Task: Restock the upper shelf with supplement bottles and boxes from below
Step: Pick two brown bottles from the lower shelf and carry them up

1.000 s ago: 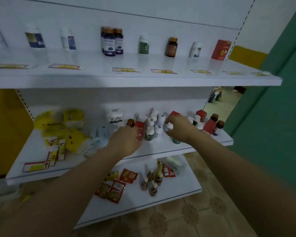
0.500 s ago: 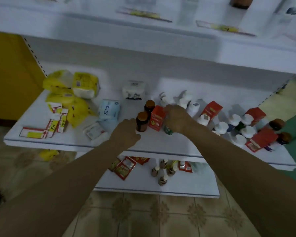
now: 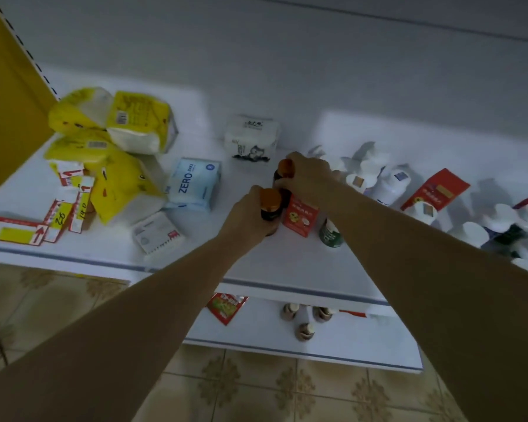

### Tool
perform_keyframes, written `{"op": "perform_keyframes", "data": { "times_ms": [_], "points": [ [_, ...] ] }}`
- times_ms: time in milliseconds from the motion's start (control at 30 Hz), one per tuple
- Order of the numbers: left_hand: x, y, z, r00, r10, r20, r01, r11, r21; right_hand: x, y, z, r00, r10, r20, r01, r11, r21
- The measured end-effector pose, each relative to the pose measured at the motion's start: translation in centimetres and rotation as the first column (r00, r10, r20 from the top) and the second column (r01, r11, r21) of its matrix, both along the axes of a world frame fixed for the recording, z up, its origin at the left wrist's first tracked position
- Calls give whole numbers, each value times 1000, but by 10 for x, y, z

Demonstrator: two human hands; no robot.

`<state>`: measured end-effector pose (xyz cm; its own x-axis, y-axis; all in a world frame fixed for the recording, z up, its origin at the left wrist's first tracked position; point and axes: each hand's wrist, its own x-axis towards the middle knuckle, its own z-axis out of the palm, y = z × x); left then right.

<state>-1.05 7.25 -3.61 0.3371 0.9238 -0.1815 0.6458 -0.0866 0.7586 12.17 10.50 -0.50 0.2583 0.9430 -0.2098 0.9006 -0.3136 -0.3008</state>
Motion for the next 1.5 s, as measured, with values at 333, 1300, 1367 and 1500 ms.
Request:
{"op": "perform_keyframes", "data": {
  "times_ms": [333,1300,1367,1500],
  "points": [
    [-18,4,31,943,221,249,-193,972,-135,-8,-16,27,918,-65,-391,183,944,273],
    [-115,-186,292,413,131,901,350,891,-290,-102,-276,293,52,197,-979,361,910,203],
    [-112,-192,308,382,86,920,368,899,-236,-103,-284,310,129,234,-964,381,885,266],
    [-106,-203,334,350,21,936,422,889,-178,-101,-299,332,136,317,-938,425,837,345]
  ]
}}
